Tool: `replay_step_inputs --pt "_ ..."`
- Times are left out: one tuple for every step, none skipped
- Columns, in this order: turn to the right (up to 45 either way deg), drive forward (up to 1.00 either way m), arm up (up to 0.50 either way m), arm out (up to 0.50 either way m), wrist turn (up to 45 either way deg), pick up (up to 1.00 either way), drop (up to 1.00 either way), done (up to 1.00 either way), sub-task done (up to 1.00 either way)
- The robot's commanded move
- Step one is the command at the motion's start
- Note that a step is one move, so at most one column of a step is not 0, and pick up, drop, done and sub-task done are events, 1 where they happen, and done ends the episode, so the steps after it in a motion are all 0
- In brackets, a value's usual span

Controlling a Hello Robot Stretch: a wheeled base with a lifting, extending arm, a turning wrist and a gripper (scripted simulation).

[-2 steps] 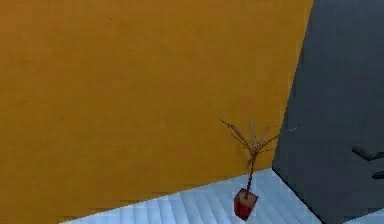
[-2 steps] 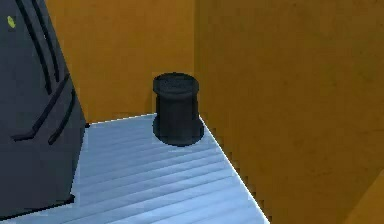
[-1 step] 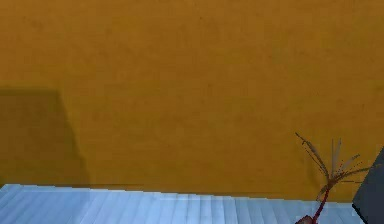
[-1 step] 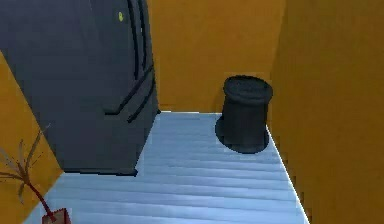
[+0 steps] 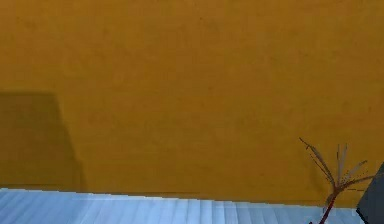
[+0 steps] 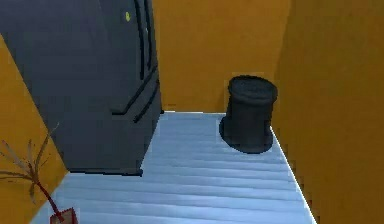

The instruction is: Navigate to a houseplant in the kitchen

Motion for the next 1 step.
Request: replay_step_inputs --pt "42.0 0.00 0.00 0.00 0.0 0.00 0.00 0.00 0.00"
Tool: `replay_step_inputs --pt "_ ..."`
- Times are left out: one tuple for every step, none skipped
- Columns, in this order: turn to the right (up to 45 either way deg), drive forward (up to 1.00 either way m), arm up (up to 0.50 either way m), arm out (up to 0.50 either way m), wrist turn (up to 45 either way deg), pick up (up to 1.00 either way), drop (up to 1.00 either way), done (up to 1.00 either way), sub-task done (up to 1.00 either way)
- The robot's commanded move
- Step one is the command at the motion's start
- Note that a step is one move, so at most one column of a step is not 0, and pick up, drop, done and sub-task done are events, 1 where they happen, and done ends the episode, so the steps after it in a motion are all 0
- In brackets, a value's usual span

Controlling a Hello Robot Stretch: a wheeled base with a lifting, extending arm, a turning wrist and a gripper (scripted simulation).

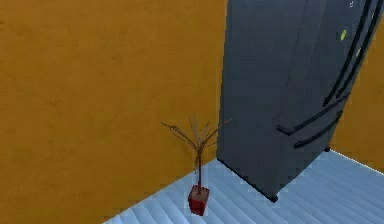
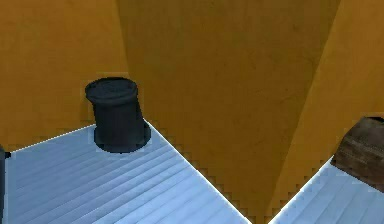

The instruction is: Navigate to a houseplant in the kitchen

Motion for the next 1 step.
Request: replay_step_inputs --pt "0.0 0.00 0.00 0.00 0.0 0.00 0.00 1.00 0.00"
